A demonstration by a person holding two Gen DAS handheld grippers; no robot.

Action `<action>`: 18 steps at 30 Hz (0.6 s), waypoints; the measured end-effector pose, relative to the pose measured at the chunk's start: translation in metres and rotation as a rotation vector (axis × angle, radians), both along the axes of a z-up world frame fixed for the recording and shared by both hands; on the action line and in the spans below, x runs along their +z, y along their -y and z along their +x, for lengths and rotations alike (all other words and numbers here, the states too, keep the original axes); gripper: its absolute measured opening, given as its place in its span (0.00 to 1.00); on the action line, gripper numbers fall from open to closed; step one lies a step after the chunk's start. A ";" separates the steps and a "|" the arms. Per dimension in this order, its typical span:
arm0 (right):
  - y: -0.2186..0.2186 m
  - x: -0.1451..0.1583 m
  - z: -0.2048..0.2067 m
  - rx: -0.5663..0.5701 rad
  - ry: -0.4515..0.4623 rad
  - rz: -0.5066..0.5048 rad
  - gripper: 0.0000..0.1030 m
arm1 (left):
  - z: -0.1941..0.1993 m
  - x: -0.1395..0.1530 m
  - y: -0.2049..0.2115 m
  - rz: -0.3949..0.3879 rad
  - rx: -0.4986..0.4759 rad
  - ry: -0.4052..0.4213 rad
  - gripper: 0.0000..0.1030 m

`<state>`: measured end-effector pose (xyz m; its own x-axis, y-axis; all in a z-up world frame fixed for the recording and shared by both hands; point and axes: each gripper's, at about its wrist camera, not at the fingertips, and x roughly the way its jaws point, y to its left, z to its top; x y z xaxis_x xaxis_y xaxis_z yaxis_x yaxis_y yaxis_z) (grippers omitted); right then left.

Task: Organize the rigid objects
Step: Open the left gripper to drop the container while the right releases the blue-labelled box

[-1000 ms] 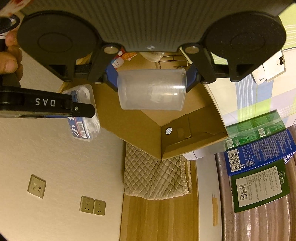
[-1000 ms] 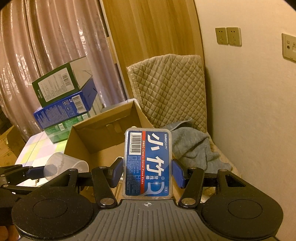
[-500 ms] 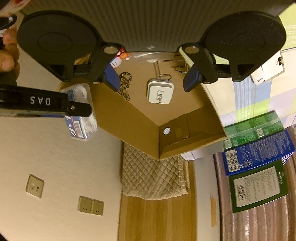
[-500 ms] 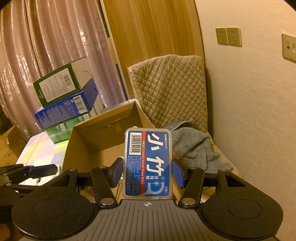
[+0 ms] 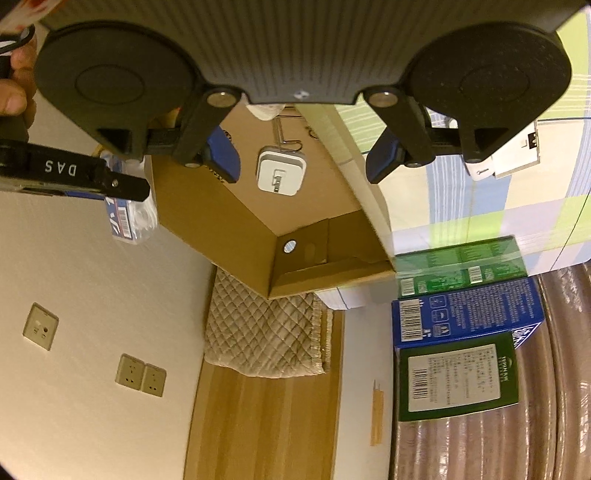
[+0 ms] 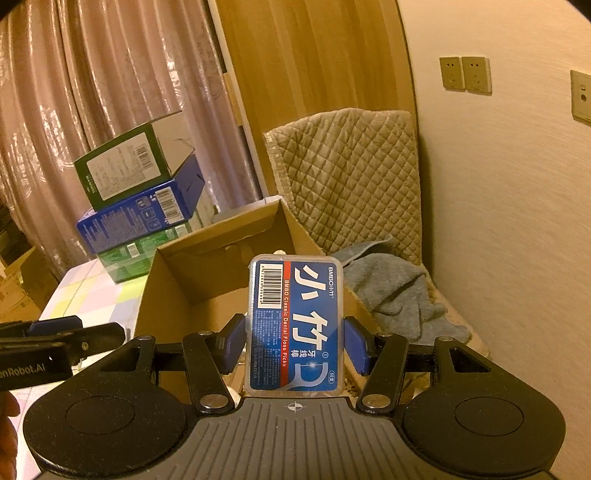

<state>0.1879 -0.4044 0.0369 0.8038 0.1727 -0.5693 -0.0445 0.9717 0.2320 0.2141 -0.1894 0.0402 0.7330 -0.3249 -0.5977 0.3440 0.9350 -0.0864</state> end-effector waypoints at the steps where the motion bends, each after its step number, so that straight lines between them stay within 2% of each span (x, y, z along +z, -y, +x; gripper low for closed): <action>1: -0.001 0.000 0.000 0.003 -0.001 0.000 0.52 | 0.000 0.000 -0.001 -0.001 0.002 0.001 0.69; 13: -0.009 -0.008 0.004 0.027 -0.031 -0.008 0.52 | -0.005 -0.002 -0.013 -0.016 0.021 -0.009 0.69; 18: -0.007 -0.011 0.004 0.033 -0.031 0.017 0.52 | -0.006 -0.002 -0.016 -0.019 0.027 -0.012 0.69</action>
<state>0.1923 -0.3978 0.0260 0.7796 0.2093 -0.5902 -0.0695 0.9656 0.2506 0.2085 -0.1733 0.0384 0.7343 -0.3167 -0.6004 0.3176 0.9420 -0.1084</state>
